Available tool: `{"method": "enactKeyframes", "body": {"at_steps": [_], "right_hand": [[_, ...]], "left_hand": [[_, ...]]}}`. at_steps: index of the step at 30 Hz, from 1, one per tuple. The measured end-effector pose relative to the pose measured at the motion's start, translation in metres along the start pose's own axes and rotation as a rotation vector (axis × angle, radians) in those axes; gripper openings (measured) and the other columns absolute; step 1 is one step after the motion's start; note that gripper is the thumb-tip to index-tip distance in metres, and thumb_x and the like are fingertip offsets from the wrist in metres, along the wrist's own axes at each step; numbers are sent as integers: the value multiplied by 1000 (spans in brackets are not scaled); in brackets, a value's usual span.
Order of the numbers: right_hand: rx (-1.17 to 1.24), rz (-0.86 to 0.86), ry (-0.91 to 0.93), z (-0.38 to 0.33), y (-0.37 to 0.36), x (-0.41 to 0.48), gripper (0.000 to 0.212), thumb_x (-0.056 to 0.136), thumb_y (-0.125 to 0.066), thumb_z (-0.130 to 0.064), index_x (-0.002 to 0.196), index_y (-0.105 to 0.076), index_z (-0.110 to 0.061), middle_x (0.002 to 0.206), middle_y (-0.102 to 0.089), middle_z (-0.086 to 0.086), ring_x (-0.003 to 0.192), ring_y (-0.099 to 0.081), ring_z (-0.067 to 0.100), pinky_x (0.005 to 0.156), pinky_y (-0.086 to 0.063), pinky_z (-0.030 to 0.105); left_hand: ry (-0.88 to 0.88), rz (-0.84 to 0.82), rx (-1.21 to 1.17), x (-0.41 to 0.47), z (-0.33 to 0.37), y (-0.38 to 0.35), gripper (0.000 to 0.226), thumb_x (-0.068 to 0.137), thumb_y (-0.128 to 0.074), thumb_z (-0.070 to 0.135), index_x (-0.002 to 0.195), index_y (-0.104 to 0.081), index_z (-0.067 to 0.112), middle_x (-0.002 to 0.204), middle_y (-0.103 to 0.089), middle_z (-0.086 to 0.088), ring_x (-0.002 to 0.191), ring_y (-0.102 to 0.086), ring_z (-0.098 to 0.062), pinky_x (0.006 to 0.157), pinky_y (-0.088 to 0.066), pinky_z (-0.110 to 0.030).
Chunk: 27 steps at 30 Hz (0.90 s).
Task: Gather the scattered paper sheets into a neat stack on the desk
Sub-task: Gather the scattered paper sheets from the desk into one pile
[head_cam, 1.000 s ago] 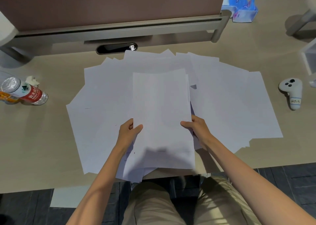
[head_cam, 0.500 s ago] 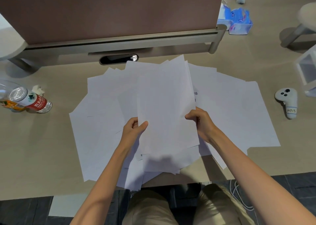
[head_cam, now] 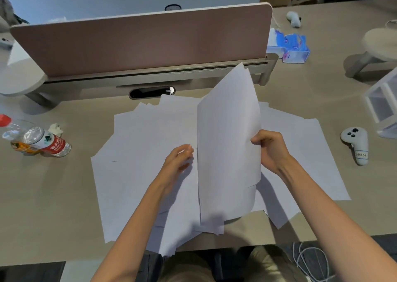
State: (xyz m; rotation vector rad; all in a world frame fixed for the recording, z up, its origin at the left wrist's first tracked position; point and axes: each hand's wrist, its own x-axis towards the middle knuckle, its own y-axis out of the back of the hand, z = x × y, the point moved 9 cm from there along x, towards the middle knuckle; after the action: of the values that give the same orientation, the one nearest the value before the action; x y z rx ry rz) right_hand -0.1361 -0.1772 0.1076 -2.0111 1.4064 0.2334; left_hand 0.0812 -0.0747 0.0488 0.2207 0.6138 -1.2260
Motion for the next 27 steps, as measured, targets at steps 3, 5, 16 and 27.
{"method": "enactKeyframes", "body": {"at_steps": [3,5,16,27], "right_hand": [[99,22,0,0,10,0,30,74,-36,4,53,-54,-8,63,-58,4,63,-54,25,66,-46,30],[119,35,-5,2,16,1,39,74,-36,4,45,-56,-11,60,-58,3,61,-54,23,68,-45,30],[-354,70,-95,39,68,28,17,72,-60,-5,69,-44,-9,69,-48,7,66,-48,22,65,-40,23],[-922,506,22,52,144,37,51,78,-69,-13,59,-22,-19,57,-23,0,55,-22,18,56,-18,31]], "left_hand": [[87,-167,-24,-3,-3,-36,35,97,-48,44,112,-67,19,116,-67,-7,106,-62,-18,91,-51,-24],[144,-242,-117,-4,-7,-53,40,98,-48,41,123,-64,14,118,-66,-7,107,-63,-20,93,-50,-31],[332,-208,-265,9,-42,-52,41,95,-58,23,131,-57,4,127,-64,-14,117,-62,-29,98,-50,-39],[226,140,134,33,-81,-53,13,88,-66,8,100,-64,15,93,-70,1,84,-63,-19,76,-51,-28]]}}
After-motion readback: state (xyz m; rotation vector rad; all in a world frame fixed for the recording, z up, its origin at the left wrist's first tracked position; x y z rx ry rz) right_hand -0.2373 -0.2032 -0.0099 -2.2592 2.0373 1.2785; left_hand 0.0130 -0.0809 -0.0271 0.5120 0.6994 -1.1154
